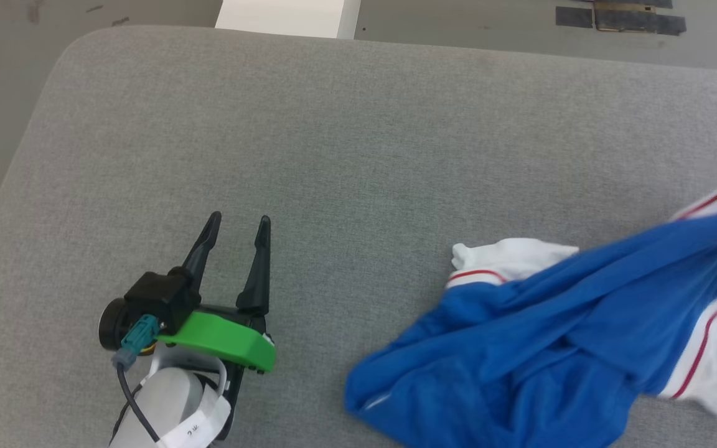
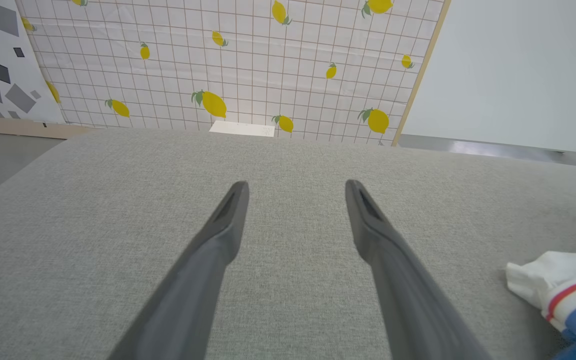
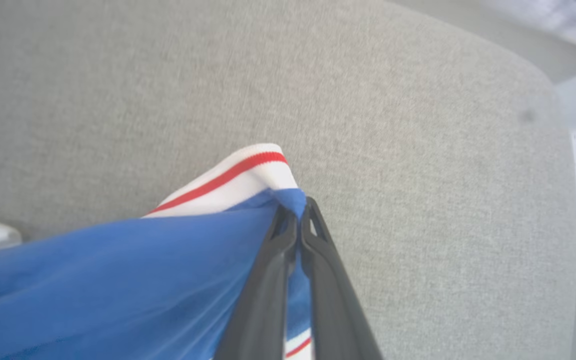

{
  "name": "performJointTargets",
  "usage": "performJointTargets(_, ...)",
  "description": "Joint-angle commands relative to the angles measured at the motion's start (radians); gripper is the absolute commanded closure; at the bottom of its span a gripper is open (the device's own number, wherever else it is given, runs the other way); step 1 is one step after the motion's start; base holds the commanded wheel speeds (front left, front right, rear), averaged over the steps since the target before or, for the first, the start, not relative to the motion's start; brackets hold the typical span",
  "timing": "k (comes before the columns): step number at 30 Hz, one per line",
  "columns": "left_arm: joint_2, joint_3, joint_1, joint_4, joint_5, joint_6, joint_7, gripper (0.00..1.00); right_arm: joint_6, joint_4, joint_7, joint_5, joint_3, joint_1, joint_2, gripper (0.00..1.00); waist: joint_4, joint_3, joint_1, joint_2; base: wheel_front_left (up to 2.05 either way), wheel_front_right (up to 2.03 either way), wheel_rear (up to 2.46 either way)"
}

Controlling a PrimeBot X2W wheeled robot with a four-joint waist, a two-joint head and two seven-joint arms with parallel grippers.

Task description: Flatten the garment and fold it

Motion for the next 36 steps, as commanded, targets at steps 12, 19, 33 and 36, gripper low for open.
performJointTargets(12,-0.012,-0.005,-0.023,0.027,-0.023,-0.009,-0.006,0.00,-0.002,0.121,-0.139,-0.101,-0.162,-0.038,0.081,0.00,0.017,-0.009,0.0000,0.0000,0.00,0.00,0.00)
performJointTargets(19,-0.008,-0.009,-0.008,0.039,-0.034,-0.010,-0.001,0.00,-0.002,0.038,-0.381,-0.048,-0.240,0.002,0.158,0.00,-0.009,-0.073,0.0000,0.0000,0.00,0.00,0.00)
performJointTargets(33,-0.013,-0.027,0.056,0.041,-0.058,-0.003,0.014,0.00,-0.002,-0.216,-0.587,0.042,-0.268,0.369,0.348,0.00,-0.108,-0.185,0.0000,0.0000,0.00,0.00,0.00)
performJointTargets(36,-0.028,-0.041,0.052,0.046,-0.072,-0.009,0.033,0.00,-0.002,-0.250,-0.579,0.057,-0.260,0.412,0.364,0.00,-0.134,-0.185,0.0000,0.0000,0.00,0.00,0.00)
